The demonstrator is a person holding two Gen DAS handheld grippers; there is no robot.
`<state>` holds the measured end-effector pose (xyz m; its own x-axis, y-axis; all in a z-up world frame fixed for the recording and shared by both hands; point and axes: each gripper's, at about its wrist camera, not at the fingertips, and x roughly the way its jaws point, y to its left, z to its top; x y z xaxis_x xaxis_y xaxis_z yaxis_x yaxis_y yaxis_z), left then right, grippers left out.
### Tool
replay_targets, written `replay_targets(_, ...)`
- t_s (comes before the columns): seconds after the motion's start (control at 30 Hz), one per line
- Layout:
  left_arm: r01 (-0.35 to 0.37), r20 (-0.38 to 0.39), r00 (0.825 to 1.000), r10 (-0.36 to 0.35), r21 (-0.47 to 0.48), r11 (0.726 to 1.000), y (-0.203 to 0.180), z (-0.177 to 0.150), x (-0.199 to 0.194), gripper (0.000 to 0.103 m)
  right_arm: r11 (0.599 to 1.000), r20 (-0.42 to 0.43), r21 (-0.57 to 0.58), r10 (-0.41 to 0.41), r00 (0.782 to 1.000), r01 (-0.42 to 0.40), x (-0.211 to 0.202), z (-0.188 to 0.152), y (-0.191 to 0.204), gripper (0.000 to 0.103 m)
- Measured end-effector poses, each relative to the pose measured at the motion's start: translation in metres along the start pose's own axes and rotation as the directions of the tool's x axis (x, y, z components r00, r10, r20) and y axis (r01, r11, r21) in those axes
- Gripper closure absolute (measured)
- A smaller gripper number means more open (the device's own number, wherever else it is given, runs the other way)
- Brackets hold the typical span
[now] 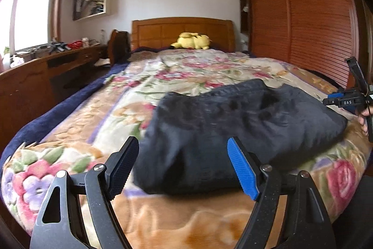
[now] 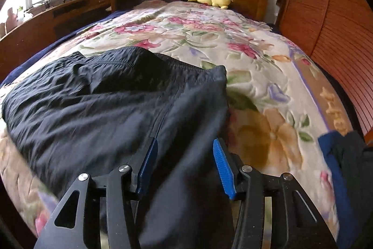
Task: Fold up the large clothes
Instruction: 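Lower the right tool onto the navy jacket bundle edge and close it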
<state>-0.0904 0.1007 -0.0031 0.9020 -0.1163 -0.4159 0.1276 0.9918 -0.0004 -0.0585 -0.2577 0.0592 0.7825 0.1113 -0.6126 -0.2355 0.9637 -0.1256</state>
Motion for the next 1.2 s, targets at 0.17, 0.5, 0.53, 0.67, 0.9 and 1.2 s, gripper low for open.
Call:
replay_targets(0.17, 0.051, -0.019, 0.999, -0.05, 0.046, 0.998, -0.028, 0.007, 0.006, 0.024, 0.999, -0.022, 0.032, -0.032, 0.999, 0.032, -0.014, -0.029, -0.005, 0.046)
replay_targets(0.5, 0.159, -0.059, 0.986, -0.154, 0.105, 0.982, -0.08, 0.032, 0.025, 0.024, 0.995, -0.072, 0.098, -0.017, 0.997, 0.024, -0.006, -0.052, -0.017, 0.027)
replay_targets(0.53, 0.159, -0.063, 0.986, -0.153, 0.109, 0.981, -0.083, 0.032, 0.027, 0.024, 0.994, -0.07, 0.11, -0.007, 0.998, 0.014, -0.006, -0.052, -0.018, 0.027)
replay_targets(0.67, 0.158, -0.092, 0.985, -0.148, 0.112, 0.981, -0.089, 0.028, 0.038, 0.024, 0.99, -0.064, 0.138, 0.026, 0.998, -0.017, -0.002, -0.049, -0.022, 0.027)
replay_targets(0.9, 0.157, -0.163, 0.977, -0.136, 0.119, 0.98, -0.092, 0.011, 0.056, 0.024, 0.987, -0.063, 0.147, 0.071, 0.995, -0.061, -0.014, -0.059, -0.015, 0.027)
replay_targets(1.2, 0.19, -0.197, 0.966, -0.167, 0.105, 0.976, -0.088, 0.001, 0.064, 0.024, 0.986, -0.082, 0.163, 0.038, 0.996, -0.025, -0.005, -0.063, -0.016, 0.016)
